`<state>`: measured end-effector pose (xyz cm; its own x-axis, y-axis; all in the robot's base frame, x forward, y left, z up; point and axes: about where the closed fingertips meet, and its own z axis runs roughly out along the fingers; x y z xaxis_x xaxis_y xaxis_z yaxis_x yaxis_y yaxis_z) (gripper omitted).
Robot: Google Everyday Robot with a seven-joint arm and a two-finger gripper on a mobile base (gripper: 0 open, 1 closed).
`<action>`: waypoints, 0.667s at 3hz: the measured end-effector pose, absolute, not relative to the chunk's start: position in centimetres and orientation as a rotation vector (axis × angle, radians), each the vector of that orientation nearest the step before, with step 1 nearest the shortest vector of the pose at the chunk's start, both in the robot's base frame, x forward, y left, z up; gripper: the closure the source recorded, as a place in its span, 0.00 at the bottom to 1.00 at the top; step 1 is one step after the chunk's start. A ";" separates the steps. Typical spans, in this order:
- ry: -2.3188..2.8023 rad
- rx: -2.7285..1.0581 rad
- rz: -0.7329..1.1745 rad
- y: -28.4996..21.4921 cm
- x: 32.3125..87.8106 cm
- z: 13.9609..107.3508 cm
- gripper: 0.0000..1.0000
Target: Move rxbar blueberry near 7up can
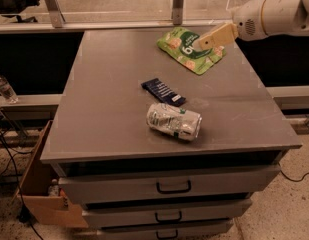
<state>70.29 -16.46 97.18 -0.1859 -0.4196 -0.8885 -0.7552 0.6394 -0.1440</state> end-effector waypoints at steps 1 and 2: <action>1.717 -0.984 0.317 -17.8 70.6 101.0 0.00; 1.717 -0.984 0.317 -17.8 70.6 101.0 0.00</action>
Offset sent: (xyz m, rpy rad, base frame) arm 0.0023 -0.0131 0.0369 -0.0377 -0.1097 0.0165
